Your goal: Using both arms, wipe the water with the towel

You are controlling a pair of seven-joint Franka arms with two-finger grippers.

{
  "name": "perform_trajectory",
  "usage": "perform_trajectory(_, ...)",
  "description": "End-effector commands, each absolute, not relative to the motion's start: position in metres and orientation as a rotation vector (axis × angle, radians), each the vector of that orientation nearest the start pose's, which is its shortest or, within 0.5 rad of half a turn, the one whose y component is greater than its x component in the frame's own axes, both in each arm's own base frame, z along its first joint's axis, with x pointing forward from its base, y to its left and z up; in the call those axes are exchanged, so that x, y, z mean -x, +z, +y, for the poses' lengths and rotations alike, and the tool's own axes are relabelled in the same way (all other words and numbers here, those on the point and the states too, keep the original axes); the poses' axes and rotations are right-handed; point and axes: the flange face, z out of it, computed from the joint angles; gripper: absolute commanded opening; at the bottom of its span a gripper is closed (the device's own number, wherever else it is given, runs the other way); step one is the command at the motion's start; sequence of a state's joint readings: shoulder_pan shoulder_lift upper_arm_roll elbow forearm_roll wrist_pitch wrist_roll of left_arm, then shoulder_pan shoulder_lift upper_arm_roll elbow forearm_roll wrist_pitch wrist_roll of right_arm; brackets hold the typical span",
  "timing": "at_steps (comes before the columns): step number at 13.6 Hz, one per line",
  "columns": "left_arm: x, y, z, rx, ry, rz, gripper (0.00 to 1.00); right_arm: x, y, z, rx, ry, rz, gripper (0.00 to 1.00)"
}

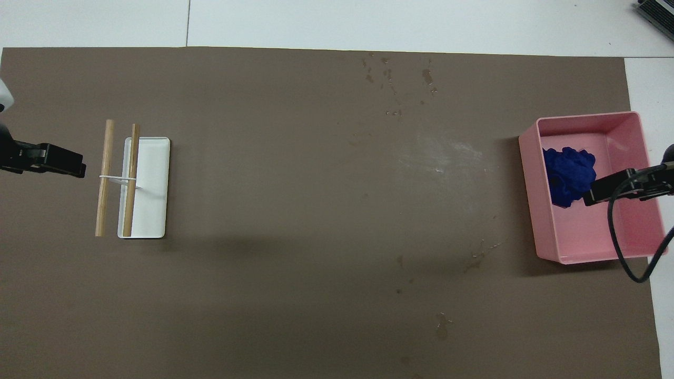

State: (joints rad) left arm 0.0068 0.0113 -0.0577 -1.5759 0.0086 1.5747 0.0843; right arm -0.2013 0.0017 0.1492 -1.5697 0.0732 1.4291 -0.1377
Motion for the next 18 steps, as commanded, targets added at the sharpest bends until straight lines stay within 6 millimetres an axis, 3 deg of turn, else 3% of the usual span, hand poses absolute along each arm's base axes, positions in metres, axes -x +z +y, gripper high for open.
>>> perform_trajectory(1,-0.5487,0.6177,-0.0265,3.135,0.019,0.212,1.0,-0.5379,0.6168,-0.0106,3.022,0.175,-0.119,1.0)
perform_trajectory(18,-0.5487,0.6177,-0.0265,3.135,0.019,0.212,1.0,-0.5425,0.6229,-0.0133,3.045,0.089,-0.075,1.0)
